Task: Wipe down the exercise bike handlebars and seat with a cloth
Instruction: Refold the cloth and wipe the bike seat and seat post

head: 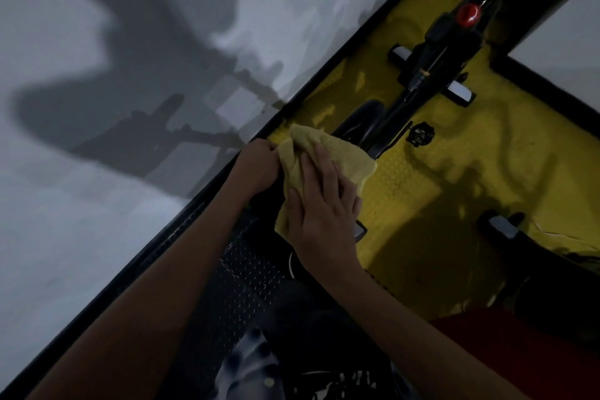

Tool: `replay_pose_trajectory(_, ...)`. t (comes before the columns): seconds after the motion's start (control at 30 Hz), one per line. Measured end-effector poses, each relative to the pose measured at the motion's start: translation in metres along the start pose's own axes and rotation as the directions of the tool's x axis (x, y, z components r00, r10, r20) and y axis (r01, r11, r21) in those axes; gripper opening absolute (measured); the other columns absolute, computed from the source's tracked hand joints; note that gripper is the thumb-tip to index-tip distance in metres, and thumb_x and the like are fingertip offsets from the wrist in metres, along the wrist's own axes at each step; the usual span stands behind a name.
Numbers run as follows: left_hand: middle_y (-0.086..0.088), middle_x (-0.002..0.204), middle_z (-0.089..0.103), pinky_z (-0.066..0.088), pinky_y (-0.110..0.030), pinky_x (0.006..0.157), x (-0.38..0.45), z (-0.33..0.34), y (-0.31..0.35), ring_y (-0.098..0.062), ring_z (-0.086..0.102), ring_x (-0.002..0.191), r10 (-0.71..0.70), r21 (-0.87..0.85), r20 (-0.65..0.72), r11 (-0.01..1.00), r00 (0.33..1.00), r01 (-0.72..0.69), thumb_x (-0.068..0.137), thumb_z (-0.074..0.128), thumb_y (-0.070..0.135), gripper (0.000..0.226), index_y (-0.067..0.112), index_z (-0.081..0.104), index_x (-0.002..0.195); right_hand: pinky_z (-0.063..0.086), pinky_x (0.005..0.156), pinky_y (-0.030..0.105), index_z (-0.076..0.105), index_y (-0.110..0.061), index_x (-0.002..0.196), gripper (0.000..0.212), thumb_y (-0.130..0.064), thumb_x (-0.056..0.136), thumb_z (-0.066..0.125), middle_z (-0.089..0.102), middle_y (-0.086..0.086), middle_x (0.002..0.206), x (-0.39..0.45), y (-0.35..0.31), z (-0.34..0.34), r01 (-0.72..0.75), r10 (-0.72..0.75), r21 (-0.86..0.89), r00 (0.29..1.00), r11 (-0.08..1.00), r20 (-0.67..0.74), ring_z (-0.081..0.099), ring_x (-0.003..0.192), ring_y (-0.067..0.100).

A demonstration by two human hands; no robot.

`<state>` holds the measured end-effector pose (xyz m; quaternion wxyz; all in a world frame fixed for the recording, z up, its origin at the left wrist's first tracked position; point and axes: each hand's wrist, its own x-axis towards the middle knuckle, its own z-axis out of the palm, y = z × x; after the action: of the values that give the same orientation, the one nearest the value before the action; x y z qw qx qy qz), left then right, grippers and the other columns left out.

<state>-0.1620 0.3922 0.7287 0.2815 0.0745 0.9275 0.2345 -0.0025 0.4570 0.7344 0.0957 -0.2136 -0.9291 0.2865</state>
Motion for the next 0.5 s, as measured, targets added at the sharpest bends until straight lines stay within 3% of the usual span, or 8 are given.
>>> replay_pose_trajectory(0.13,-0.012,0.07,0.051,0.037,-0.032,0.063,-0.004,-0.002,-0.001,-0.021,0.045,0.064,0.038,-0.069,0.019,0.997,0.999,-0.037,0.097,0.046,0.011,0.036,0.012,0.045,0.061,0.035,0.107,0.051,0.033,-0.021,0.157,0.055,-0.038,0.106,0.044,0.01,-0.008,0.169,-0.004,0.0,0.004,-0.052,0.062,0.123,0.995,0.991,-0.075,0.032,0.135,0.023)
replay_pose_trajectory(0.2,-0.014,0.071,0.053,0.04,-0.034,0.063,-0.011,-0.004,0.0,-0.022,0.048,0.067,0.061,-0.141,0.014,0.988,0.998,-0.058,0.091,0.047,0.021,0.032,0.01,0.049,0.062,0.036,0.108,0.05,0.031,-0.022,0.158,0.056,-0.037,0.106,0.044,0.009,-0.006,0.169,0.001,-0.003,0.006,-0.134,0.155,0.169,0.981,0.976,-0.113,0.03,0.135,0.025)
replay_pose_trajectory(0.27,-0.018,0.083,0.063,0.049,-0.04,0.074,-0.017,-0.005,0.001,-0.027,0.058,0.078,0.133,-0.106,0.023,0.986,0.991,-0.13,0.096,0.045,0.023,0.033,0.004,0.062,0.075,0.03,0.114,0.045,0.031,-0.019,0.158,0.056,-0.036,0.105,0.044,0.01,-0.001,0.168,0.007,-0.004,0.01,-0.185,0.211,0.163,0.965,0.969,-0.155,0.028,0.138,0.027)
replay_pose_trajectory(0.33,-0.022,0.105,0.068,0.046,-0.044,0.087,-0.021,-0.003,-0.001,-0.033,0.062,0.098,0.229,-0.043,0.021,0.973,0.973,-0.228,0.104,0.039,0.017,0.036,-0.002,0.069,0.099,0.021,0.116,0.043,0.03,-0.014,0.157,0.057,-0.034,0.105,0.042,0.011,0.008,0.168,0.02,-0.001,0.012,-0.197,0.221,0.138,0.956,0.971,-0.192,0.025,0.145,0.03)
replay_pose_trajectory(0.37,-0.023,0.109,0.067,0.045,-0.042,0.087,-0.023,-0.002,-0.003,-0.035,0.061,0.102,0.276,-0.032,0.007,0.961,0.961,-0.276,0.106,0.036,0.018,0.038,-0.003,0.068,0.104,0.019,0.116,0.044,0.029,-0.014,0.158,0.057,-0.034,0.106,0.041,0.01,0.01,0.168,0.029,0.001,0.012,-0.219,0.248,0.155,0.948,0.963,-0.198,0.023,0.146,0.032)
replay_pose_trajectory(0.5,-0.016,0.092,0.065,0.042,-0.039,0.076,-0.022,0.001,-0.013,-0.031,0.059,0.089,0.433,-0.044,-0.056,0.899,0.899,-0.436,0.105,0.038,0.023,0.036,0.002,0.064,0.093,0.017,0.117,0.05,0.014,-0.02,0.162,0.06,-0.038,0.108,0.035,0.003,0.01,0.169,0.062,0.005,0.009,-0.334,0.415,0.331,0.884,0.883,-0.217,0.017,0.147,0.037)
